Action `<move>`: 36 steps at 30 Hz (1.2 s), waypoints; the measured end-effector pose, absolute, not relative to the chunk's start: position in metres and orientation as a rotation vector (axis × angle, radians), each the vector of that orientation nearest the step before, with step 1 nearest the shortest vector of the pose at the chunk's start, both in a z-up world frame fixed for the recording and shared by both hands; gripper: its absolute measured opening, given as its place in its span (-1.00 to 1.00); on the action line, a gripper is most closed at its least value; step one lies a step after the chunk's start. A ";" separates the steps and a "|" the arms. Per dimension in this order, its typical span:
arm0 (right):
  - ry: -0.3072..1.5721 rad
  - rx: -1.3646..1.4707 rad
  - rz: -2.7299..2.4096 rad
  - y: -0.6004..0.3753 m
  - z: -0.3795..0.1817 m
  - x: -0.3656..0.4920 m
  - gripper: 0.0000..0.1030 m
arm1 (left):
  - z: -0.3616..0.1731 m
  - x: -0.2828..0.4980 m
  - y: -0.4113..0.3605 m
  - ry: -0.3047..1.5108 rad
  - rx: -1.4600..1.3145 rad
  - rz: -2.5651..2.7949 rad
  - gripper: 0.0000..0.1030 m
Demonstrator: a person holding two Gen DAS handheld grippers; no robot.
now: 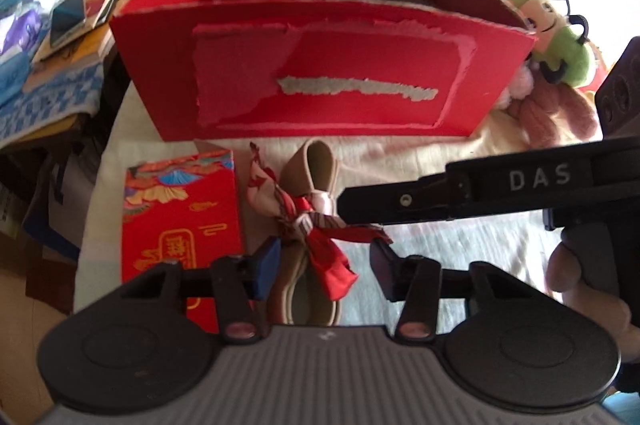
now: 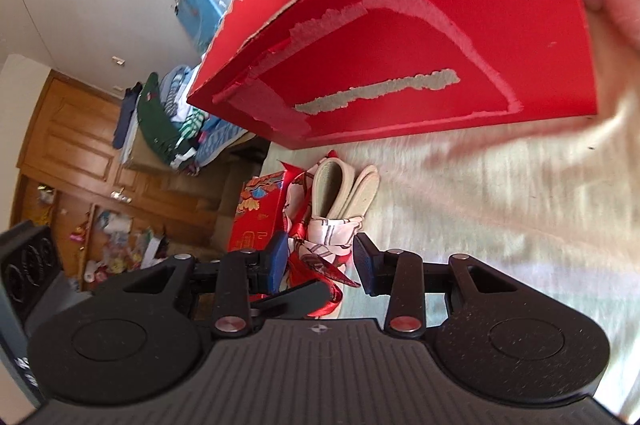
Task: Organize objects
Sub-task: 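Close the right gripper on the beige slippers, then lift the slippers with the right gripper and carry them over the box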
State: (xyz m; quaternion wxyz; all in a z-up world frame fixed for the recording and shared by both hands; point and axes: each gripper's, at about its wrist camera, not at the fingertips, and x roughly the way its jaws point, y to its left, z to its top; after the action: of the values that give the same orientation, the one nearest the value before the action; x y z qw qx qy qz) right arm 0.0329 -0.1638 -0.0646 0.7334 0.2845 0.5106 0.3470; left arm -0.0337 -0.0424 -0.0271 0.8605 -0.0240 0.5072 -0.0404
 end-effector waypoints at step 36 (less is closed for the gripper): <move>1.138 0.554 0.870 -0.197 -0.056 0.030 -0.21 | -0.016 -0.031 -0.103 1.085 0.020 -0.146 -0.10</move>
State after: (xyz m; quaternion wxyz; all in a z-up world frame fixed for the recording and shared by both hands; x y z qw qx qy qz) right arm 0.0305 -0.1966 -0.0560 0.7194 0.2507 0.5147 0.3933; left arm -0.0313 -0.1028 -0.0164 0.8540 0.0094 0.5156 -0.0692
